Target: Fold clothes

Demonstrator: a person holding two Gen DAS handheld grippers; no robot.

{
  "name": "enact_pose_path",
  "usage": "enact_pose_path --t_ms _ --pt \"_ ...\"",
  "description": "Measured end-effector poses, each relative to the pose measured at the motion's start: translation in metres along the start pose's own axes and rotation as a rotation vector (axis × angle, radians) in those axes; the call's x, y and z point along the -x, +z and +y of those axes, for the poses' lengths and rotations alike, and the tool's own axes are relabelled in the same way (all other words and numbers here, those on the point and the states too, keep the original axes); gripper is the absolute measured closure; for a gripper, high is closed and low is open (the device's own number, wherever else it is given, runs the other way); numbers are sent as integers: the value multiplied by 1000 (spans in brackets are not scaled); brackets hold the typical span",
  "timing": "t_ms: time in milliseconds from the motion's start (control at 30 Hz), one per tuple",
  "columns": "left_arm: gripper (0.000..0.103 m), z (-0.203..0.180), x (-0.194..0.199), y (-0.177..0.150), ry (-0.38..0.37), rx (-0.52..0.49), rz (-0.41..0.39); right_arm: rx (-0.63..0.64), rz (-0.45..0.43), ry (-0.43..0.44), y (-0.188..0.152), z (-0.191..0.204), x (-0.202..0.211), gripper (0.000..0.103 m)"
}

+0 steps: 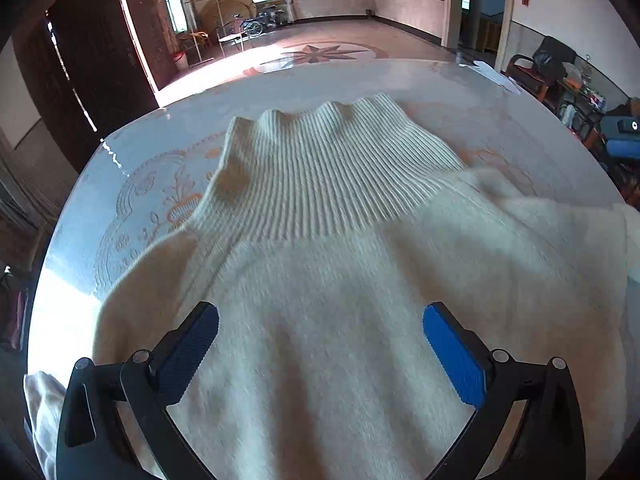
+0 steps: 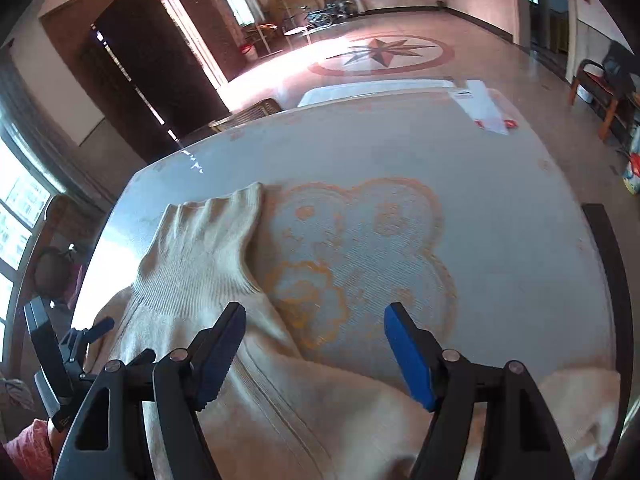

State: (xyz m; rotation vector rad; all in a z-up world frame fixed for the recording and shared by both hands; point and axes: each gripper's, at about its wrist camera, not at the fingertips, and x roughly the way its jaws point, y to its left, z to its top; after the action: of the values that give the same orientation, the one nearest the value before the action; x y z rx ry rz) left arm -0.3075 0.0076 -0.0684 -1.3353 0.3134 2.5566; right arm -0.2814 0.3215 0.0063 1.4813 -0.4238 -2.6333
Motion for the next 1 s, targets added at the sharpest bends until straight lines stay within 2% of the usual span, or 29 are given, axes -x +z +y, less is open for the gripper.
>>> enact_pose_path --t_ms 100,200,300,400,500,567,633,733,900,933,1000 --pt "0 -37 30 -54 2 -5 5 -106 -25 -141 -33 -68 60 29" --pt "0 -59 49 -98 -27 2 23 -216 5 -246 -72 -133 100 29" --pt "0 -64 71 -133 -30 29 -34 -301 71 -264 -118 -176 115 29" --pt "0 -63 85 -149 -40 60 -49 -382 88 -183 -148 -195 112 29" --pt "0 -58 87 -153 -50 79 -45 -331 76 -279 -159 -202 109 30" --pt "0 -57 87 -151 -35 77 -48 -204 63 -416 -149 -199 101 30" --pt "0 -59 86 -150 -15 70 -53 -81 47 -480 -145 -200 100 30" --pt "0 -61 82 -137 15 53 -60 60 50 -496 -131 -202 86 30" --pt "0 -66 86 -141 50 29 -71 226 108 -530 -120 -205 47 31" --pt "0 -67 86 -141 54 27 -72 251 70 -517 -119 -206 47 31" --pt "0 -69 86 -141 62 22 -75 267 63 -489 -117 -213 39 32"
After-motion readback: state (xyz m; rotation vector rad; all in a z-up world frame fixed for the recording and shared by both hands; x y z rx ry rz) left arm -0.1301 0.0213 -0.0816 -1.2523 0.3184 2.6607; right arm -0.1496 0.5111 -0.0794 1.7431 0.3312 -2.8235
